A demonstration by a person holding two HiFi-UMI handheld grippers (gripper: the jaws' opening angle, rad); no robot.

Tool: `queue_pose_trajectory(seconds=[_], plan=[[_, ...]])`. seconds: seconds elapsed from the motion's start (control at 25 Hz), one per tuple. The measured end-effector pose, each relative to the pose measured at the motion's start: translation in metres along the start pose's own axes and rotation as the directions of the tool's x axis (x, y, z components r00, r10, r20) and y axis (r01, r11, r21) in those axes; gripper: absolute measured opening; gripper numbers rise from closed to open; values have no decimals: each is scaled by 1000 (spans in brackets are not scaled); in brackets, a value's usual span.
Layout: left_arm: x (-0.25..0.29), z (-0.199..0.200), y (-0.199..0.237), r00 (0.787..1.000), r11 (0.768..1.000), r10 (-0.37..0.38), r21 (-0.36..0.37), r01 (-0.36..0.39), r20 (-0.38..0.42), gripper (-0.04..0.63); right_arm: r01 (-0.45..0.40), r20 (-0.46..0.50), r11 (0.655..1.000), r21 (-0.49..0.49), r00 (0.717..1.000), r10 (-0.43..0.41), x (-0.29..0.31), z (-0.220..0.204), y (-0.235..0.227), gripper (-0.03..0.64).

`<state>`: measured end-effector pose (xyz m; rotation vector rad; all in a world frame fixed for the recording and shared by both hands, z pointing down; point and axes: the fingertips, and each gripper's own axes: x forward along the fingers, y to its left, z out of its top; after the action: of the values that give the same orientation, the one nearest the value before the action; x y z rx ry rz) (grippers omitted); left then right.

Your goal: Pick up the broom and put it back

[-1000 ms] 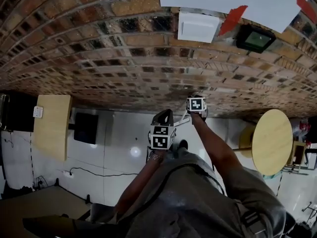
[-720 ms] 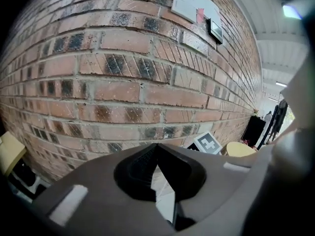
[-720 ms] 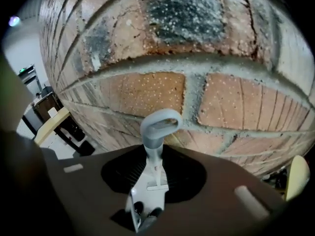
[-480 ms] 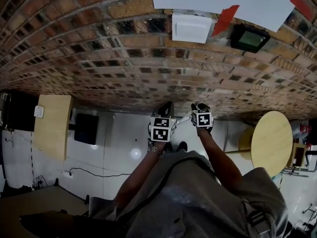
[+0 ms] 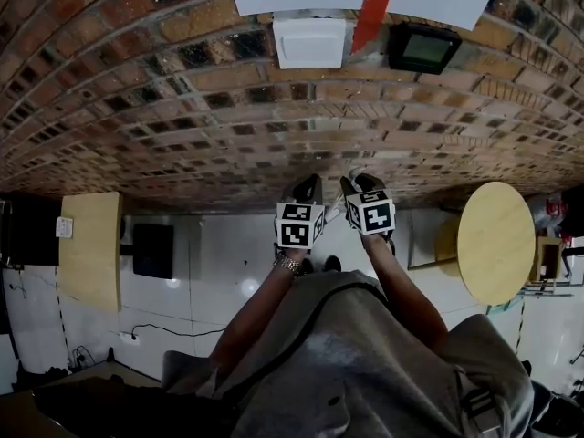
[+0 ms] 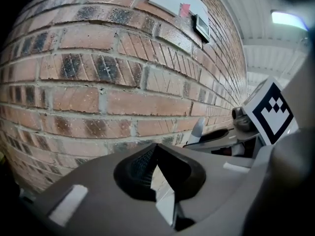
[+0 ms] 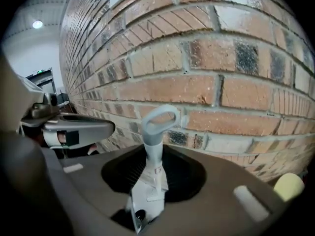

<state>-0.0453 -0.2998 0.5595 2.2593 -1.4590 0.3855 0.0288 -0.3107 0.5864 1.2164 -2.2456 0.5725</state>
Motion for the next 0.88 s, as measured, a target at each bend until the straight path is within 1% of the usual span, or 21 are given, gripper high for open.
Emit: queue_pose_trajectory(seconds=[0.12, 0.28, 0.52, 0.6, 0.72, 0.88], plan=[[2, 5, -6, 1000, 1000, -7, 0, 7, 16, -28, -4, 9, 1000, -6, 1000, 4, -5, 7, 1, 98], [7, 2, -10, 1000, 1000, -6, 16, 6, -3, -28, -10, 15, 1000, -18, 1000, 10, -7, 10, 3, 98], [6, -1, -8, 1000, 1000, 8, 16, -8, -19, -28, -9, -2, 1000, -26, 1000, 9, -4, 4, 3, 98], [5, -1, -8, 1000, 1000, 9, 15, -9, -18, -28, -7, -20, 1000, -14, 1000, 7, 2, -6, -2, 99], [2, -2, -4, 1000, 1000, 19, 15, -19, -16, -28, -17, -72, 1000, 11, 997, 18, 19, -30, -7, 100], [-7, -9, 7, 998, 999, 53, 5, -53, -27, -28, -45, -169, 999, 31, 984, 49, 62, -79, -13, 100]])
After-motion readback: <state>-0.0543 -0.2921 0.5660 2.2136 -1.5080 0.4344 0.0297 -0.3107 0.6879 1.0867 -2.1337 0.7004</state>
